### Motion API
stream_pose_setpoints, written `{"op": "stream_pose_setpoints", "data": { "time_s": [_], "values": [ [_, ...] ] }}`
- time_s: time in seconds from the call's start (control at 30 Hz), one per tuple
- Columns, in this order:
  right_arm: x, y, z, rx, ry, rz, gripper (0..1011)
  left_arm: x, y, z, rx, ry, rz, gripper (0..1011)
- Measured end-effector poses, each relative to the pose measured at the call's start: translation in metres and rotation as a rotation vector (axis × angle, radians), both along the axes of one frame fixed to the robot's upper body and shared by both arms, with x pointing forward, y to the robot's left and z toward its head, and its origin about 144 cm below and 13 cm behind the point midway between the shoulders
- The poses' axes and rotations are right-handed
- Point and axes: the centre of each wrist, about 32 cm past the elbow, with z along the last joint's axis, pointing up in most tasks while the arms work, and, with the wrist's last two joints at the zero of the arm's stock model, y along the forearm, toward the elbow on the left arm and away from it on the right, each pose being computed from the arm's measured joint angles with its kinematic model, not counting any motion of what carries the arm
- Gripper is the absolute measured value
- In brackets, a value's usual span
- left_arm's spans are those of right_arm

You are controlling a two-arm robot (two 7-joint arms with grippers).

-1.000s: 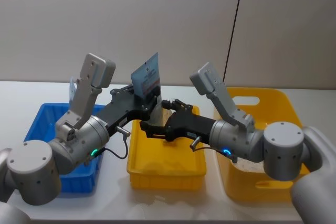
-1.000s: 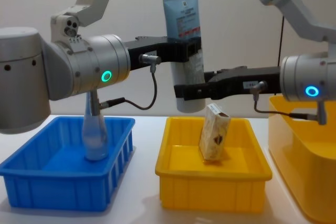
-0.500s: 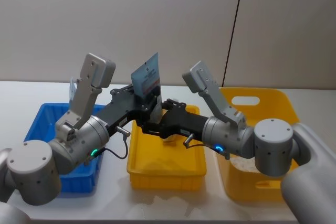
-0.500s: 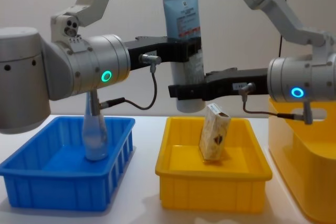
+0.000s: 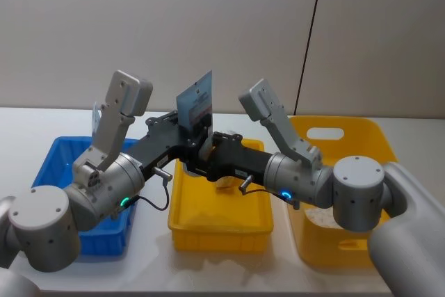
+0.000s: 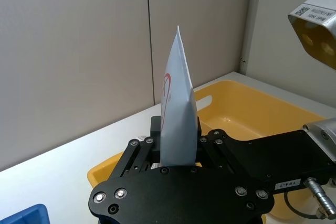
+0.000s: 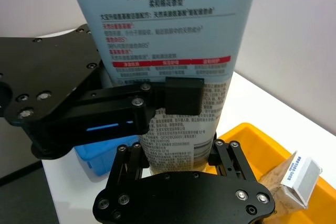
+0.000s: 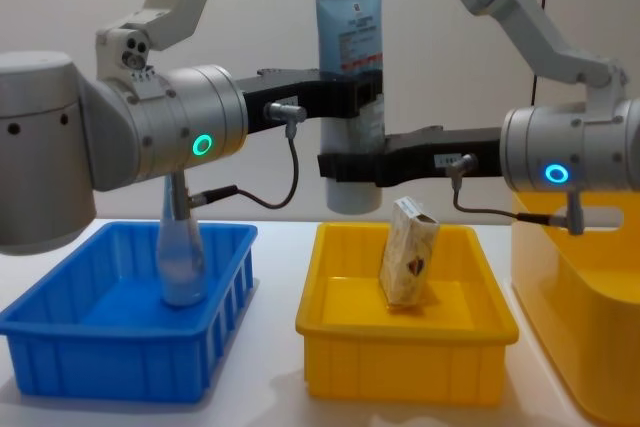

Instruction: Bimanual collaborative sorting of washing and personal care products

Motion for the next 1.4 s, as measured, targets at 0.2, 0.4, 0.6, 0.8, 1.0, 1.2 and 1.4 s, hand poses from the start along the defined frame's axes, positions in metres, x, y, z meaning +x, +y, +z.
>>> {"op": "stream_pose_setpoints", "data": {
  "time_s": [0.2,0.4,0.6,0.8,1.0,1.2,1.4],
  "values": [
    [0.000,0.001,0.000,0.007,-0.002,0.007,502,0.000,0.000,0.000,0.000,0.000,-0.001,316],
    [-0.001,0.002,0.001,0.012,-0.005,0.012,417,0.000,0.000,0.000,0.000,0.000,-0.001,507],
    [-0.002,0.002,0.001,0.015,-0.009,0.011,332,0.000,0.000,0.000,0.000,0.000,-0.001,689],
    [-0.004,0.002,0.001,0.018,-0.014,0.004,267,0.000,0.000,0.000,0.000,0.000,-0.001,877],
    [-0.007,0.000,0.001,0.026,-0.026,-0.008,216,0.000,0.000,0.000,0.000,0.000,0.000,1001],
    [-0.011,-0.005,0.002,0.040,-0.044,-0.039,193,0.000,0.000,0.000,0.000,0.000,0.000,1001],
    [-0.016,-0.012,0.003,0.056,-0.063,-0.090,184,0.000,0.000,0.000,0.000,0.000,-0.001,1001]
  ]
}}
